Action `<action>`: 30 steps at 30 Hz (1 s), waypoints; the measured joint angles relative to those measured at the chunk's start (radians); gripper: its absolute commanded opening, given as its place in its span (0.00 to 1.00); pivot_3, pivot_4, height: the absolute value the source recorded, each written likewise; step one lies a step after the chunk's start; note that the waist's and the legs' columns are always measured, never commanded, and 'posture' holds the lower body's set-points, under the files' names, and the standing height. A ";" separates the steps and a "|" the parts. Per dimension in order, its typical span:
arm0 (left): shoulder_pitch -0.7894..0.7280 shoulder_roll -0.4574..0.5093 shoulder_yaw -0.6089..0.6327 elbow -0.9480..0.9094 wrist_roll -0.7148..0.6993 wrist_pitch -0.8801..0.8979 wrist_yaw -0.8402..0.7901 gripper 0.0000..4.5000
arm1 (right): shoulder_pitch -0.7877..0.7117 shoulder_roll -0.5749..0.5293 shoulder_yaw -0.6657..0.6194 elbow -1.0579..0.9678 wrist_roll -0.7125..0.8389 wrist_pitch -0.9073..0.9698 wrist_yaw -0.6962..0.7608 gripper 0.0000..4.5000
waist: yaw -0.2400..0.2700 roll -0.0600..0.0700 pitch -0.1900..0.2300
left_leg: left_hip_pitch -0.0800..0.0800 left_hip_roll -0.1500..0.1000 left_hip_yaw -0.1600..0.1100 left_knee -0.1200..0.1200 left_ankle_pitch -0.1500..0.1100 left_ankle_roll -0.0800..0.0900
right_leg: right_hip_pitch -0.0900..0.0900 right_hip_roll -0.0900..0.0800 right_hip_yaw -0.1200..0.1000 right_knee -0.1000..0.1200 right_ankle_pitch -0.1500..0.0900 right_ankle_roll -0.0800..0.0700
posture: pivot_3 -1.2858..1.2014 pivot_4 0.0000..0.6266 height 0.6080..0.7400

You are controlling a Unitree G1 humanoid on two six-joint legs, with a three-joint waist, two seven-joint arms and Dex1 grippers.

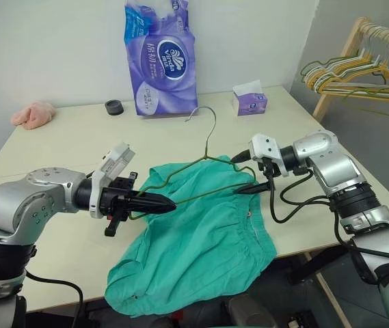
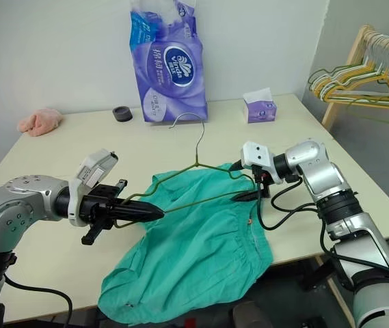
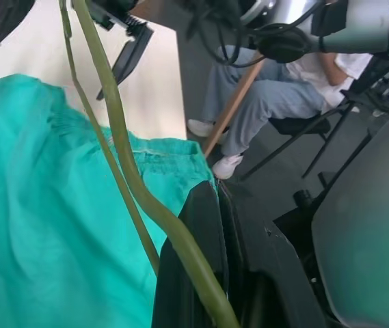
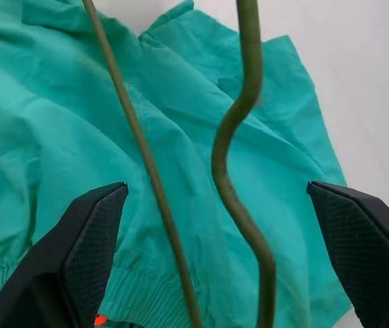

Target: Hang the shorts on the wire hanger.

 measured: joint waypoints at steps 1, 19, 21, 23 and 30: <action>0.000 0.000 0.000 0.000 -0.001 0.001 0.001 0.00 | 0.000 0.002 0.003 0.007 -0.008 -0.005 0.000 1.00 | 0.000 0.000 0.000 | 0.000 0.000 0.000 0.000 0.000 0.000 | 0.000 0.000 0.000 0.000 0.000 0.000 | 0.41 0.02 1.00; 0.030 0.018 -0.011 -0.006 0.083 -0.084 -0.026 0.00 | 0.029 -0.045 0.068 -0.095 -0.017 0.056 0.111 0.00 | -0.012 0.000 0.000 | 0.000 0.000 -0.001 0.001 0.000 0.000 | 0.000 -0.001 -0.001 0.000 0.000 0.000 | 0.41 0.02 1.00; 0.030 0.017 -0.020 -0.007 0.095 -0.100 -0.029 0.00 | 0.044 -0.051 0.074 -0.112 -0.017 0.069 0.113 0.00 | -0.013 0.000 0.000 | 0.000 0.000 -0.001 0.001 0.000 0.000 | 0.001 -0.001 -0.001 0.000 0.000 0.000 | 0.41 0.02 1.00; 0.033 0.016 -0.036 -0.007 0.117 -0.128 -0.031 0.00 | 0.050 -0.059 0.077 -0.121 -0.016 0.076 0.114 0.00 | -0.014 0.000 0.000 | 0.000 0.000 -0.001 0.001 0.000 0.000 | 0.000 -0.001 -0.001 0.000 0.000 0.000 | 0.41 0.02 1.00; 0.033 -0.005 -0.093 0.005 0.247 -0.234 0.001 0.26 | 0.058 -0.091 0.077 -0.150 -0.015 0.097 0.116 0.00 | -0.017 0.000 0.000 | 0.000 0.000 -0.001 0.001 0.000 0.000 | 0.000 -0.001 0.000 0.000 0.000 0.000 | 0.41 0.03 1.00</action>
